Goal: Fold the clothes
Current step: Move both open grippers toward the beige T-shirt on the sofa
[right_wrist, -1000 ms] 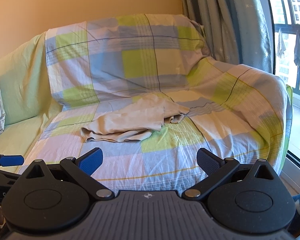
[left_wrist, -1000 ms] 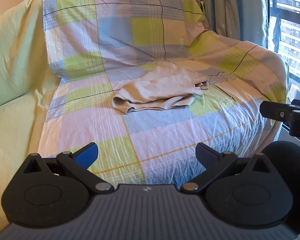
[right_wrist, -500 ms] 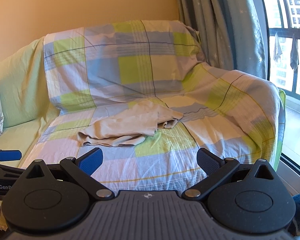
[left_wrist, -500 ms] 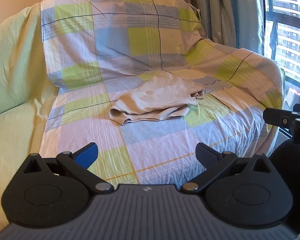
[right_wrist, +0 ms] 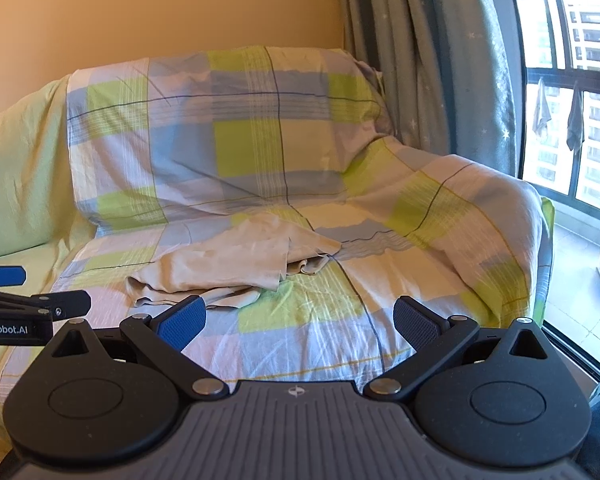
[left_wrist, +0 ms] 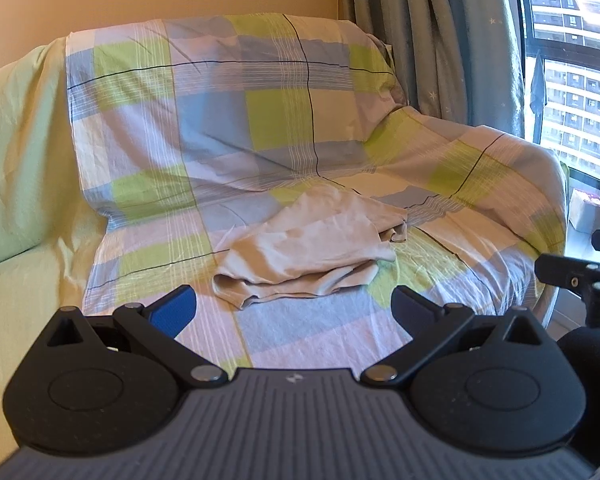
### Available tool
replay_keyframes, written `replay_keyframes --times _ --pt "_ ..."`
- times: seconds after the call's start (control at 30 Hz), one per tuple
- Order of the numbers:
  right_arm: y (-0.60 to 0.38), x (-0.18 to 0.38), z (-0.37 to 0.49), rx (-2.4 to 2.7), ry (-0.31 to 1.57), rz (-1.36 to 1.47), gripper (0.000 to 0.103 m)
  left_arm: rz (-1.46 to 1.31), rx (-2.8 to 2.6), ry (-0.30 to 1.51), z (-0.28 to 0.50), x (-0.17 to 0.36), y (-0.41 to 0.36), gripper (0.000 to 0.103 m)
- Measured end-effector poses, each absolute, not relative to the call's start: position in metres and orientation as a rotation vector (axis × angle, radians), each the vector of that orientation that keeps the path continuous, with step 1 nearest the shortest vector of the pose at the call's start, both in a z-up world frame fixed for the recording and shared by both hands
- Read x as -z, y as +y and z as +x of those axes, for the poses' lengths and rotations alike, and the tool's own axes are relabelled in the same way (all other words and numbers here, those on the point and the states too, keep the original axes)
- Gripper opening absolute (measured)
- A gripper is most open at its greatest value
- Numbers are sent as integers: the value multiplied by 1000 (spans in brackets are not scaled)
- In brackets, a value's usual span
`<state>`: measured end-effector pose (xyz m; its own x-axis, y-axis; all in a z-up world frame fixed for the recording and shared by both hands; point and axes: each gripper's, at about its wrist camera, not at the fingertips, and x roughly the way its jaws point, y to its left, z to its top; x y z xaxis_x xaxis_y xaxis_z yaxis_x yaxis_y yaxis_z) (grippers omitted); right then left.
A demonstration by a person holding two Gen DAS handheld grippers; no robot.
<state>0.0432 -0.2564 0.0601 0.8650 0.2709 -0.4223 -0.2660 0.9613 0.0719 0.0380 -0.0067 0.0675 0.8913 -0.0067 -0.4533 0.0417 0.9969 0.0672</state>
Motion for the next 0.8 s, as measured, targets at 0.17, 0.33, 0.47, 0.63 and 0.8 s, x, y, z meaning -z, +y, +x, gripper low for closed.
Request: replay_keyframes --times 0.17,0.33,0.47,0.63,0.8 --pt "-241 -63 63 -312 442 -46 103 64 15 462 59 -71 5 102" --pt "-228 -62 90 -320 452 -70 103 69 6 502 80 -62 21 102" --pt "-217 -59 112 -325 467 -92 103 81 19 532 97 -54 30 102" --pt "-208 -56 137 -345 476 -129 103 86 23 574 117 -43 39 102" --pt "-207 -52 158 -373 497 -146 103 98 3 614 131 -32 41 102"
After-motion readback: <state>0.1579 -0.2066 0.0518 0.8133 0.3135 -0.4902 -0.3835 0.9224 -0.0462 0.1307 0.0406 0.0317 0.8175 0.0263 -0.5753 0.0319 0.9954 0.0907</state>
